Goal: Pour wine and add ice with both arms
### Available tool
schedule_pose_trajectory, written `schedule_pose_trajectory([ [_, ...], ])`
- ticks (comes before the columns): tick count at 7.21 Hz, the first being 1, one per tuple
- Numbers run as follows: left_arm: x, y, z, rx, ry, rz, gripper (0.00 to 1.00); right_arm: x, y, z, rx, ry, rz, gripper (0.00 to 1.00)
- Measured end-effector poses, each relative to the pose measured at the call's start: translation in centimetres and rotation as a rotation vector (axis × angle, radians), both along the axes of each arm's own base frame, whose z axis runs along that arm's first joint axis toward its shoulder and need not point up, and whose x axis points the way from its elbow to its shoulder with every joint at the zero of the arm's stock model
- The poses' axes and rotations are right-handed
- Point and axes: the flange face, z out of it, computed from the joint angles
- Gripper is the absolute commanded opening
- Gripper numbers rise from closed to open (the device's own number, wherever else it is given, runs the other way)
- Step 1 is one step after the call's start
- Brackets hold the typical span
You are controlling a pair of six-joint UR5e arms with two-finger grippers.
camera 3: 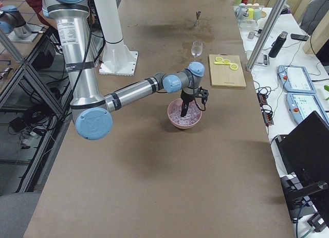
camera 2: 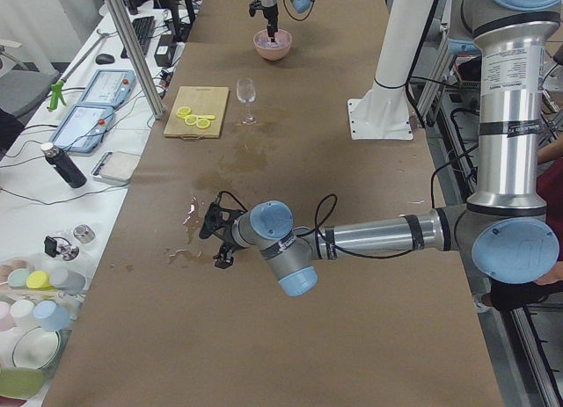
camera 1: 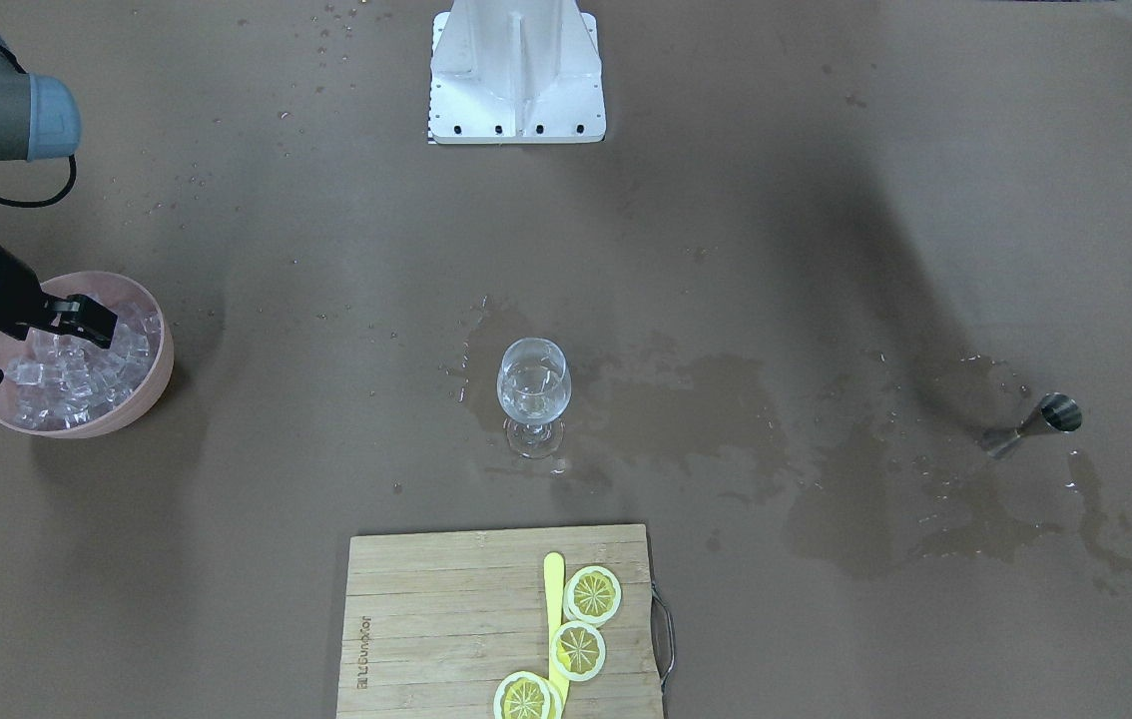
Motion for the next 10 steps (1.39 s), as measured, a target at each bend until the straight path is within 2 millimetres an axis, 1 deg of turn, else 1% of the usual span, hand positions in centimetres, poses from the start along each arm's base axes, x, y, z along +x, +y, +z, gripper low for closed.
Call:
schedule_pose_trajectory([
  [1, 2.4, 0.4, 0.0, 0.027, 0.012, -0.008, 0.98, -0.6, 0.0, 0.5, -0.007, 0.008, -0.008, 0.89],
  [3, 5.1, 1.1, 0.3, 0.052, 0.016, -0.003, 0.98, -1.6, -0.1, 1.4, -0.011, 0.032, -0.019, 0.87],
  [5, 8.5, 1.3, 0.2, 0.077, -0.004, -0.003, 0.98, -2.2, -0.2, 1.9, -0.013, 0.045, -0.026, 0.84],
  [6, 9.8, 1.3, 0.1, 0.086, -0.011, -0.004, 0.98, -2.5, -0.2, 2.0, -0.011, 0.049, -0.029, 0.81],
  [7, 10.7, 1.2, 0.0, 0.09, -0.015, -0.003, 0.98, -2.9, -0.4, 1.9, -0.011, 0.05, -0.032, 0.81],
  [8, 11.7, 1.1, -0.1, 0.095, -0.023, -0.005, 0.98, -3.3, -1.1, 1.9, -0.013, 0.052, -0.031, 0.78],
  [9, 13.0, 0.9, -0.2, 0.101, -0.034, -0.012, 0.98, -3.4, -1.6, 1.8, -0.013, 0.053, -0.028, 0.6],
  [10, 14.1, 0.4, -0.1, 0.106, -0.044, -0.019, 0.98, -3.3, -1.9, 1.9, -0.015, 0.054, -0.022, 0.47],
])
